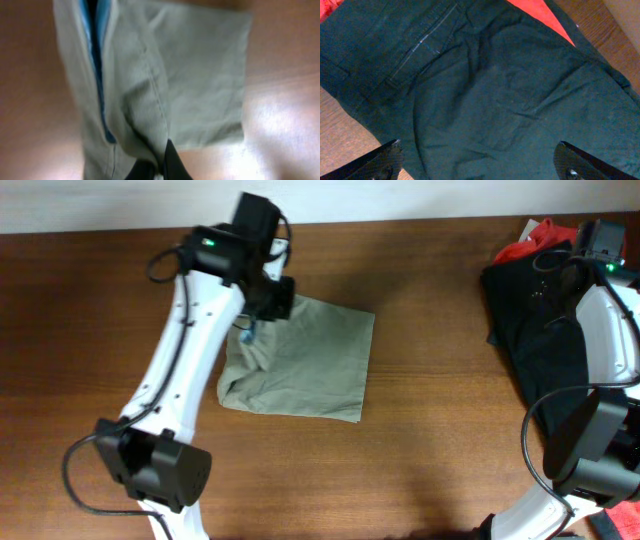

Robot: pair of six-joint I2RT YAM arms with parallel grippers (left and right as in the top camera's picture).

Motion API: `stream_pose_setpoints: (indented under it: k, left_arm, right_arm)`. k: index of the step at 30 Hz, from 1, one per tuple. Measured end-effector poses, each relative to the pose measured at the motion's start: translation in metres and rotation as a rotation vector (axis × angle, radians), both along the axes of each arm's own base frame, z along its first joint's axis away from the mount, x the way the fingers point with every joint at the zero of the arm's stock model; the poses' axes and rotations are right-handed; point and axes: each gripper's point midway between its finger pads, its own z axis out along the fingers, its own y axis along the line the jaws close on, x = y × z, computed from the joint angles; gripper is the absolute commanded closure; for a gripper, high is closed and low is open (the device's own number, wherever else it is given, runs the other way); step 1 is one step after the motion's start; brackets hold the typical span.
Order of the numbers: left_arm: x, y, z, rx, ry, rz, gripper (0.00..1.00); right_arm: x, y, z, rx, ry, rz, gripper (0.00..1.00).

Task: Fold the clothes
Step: 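Grasp the shorts' left end with the left gripper and fold it rightward over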

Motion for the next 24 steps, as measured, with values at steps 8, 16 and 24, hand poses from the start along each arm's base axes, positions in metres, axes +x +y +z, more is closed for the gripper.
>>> stream_pose_setpoints:
  k: [8, 16, 24]
  left_arm:
    - [-0.015, -0.075, -0.051, -0.060, 0.010, -0.109, 0.99]
    - [-0.023, -0.107, -0.112, -0.115, 0.002, -0.134, 0.99]
    - [-0.026, -0.153, -0.130, -0.229, -0.082, -0.165, 0.85]
  right_arm:
    - [0.000, 0.000, 0.000, -0.001, -0.002, 0.000, 0.01]
    - [0.000, 0.000, 0.000, -0.001, -0.001, 0.000, 0.01]
    - [0.000, 0.000, 0.000, -0.001, -0.001, 0.000, 0.01]
